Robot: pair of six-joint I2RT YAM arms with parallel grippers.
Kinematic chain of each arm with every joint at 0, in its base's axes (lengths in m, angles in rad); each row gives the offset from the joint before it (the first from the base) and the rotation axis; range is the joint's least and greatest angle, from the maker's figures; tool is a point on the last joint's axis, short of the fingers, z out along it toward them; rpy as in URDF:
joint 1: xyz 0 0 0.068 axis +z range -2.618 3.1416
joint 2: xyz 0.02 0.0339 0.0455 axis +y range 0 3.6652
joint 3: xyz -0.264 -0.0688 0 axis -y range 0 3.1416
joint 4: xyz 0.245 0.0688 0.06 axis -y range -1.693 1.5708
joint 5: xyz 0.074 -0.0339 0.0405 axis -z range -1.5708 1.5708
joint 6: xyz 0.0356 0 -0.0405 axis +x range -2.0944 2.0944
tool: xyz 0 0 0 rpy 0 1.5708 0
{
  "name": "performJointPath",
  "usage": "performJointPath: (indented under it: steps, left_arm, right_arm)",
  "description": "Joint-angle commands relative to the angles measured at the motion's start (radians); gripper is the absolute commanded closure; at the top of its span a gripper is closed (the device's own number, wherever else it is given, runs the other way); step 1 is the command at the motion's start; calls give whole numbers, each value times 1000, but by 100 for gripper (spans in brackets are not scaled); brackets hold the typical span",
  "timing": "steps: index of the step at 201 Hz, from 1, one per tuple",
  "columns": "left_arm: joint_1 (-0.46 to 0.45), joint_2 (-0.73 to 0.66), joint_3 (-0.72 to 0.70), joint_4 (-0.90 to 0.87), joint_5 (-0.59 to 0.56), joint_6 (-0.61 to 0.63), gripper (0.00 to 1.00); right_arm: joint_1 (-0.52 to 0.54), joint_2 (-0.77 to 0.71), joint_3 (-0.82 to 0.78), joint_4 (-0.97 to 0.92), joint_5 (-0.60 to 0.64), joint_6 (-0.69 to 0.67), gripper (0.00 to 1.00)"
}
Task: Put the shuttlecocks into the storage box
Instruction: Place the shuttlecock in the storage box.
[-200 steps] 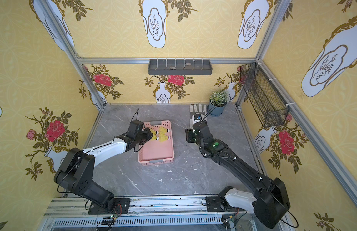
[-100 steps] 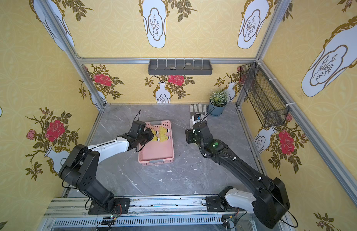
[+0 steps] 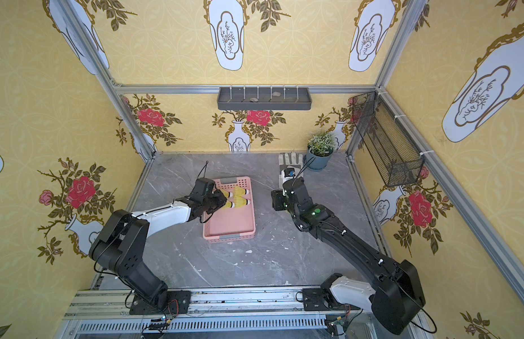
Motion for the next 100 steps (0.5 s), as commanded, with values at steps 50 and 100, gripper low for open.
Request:
performJointPath:
  steps: [50, 100]
  left_arm:
    - [0, 1, 19, -33, -30, 35, 67]
    - [0, -9, 27, -63, -67, 54, 58]
  right_arm:
    - [0, 0, -2, 39, 2, 6, 43]
    - [0, 3, 1, 28, 12, 7, 43]
